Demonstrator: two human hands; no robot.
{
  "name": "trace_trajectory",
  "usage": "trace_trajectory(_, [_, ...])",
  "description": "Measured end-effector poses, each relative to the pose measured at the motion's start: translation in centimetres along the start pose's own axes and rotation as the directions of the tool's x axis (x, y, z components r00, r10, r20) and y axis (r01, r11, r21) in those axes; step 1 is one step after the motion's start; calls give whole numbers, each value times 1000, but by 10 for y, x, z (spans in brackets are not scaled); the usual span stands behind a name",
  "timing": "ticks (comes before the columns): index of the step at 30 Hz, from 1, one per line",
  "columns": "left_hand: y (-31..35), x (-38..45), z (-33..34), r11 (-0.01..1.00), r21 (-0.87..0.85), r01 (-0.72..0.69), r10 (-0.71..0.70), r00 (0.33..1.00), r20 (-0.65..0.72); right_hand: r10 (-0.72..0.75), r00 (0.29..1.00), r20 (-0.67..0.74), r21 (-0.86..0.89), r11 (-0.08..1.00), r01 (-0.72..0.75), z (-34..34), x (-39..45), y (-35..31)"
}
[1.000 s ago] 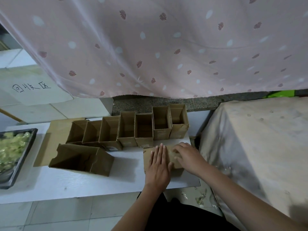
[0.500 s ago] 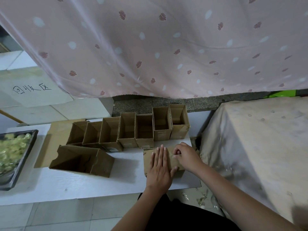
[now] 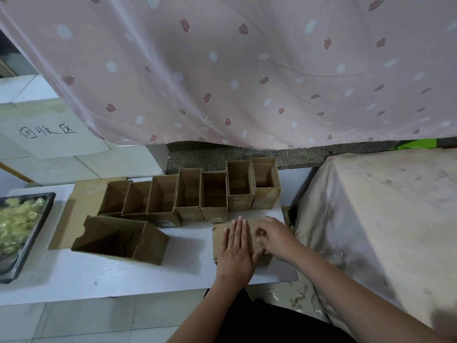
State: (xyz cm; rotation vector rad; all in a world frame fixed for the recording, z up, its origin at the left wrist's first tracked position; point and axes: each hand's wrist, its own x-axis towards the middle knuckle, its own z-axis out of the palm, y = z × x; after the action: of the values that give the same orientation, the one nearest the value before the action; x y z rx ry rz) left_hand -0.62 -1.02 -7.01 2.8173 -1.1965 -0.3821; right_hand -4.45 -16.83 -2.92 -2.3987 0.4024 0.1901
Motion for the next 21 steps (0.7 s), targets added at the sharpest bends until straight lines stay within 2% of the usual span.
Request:
trace_trajectory(5, [-2,3,-1,1000,-6,-1,1,1000,14,29,1000,11,91,995,-30,-4,0,3])
trace_trajectory(9, [-3,2,0,1000,-16,3,-3,1000,17,120,992,43,221,967,-126,-5,-12,19])
trace_trajectory(13, [-2,2,-1,1000,-22,12,-11,1000,29,339,940,52,529,789,-313,-5,-18,30])
trace_trajectory(14, [-2,2,-1,1000,-17,12,-12,999,32,385,923,24,555,763,-332,-3,-20,32])
trace_trajectory(17, [-2,2,-1,1000,-10,16,-15,999,40,454,891,-17,620,704,-347,4,-20,35])
trace_trajectory(21, [-3,3,0,1000,-5,16,-16,999,33,497,867,16,749,568,-340,-4,-18,35])
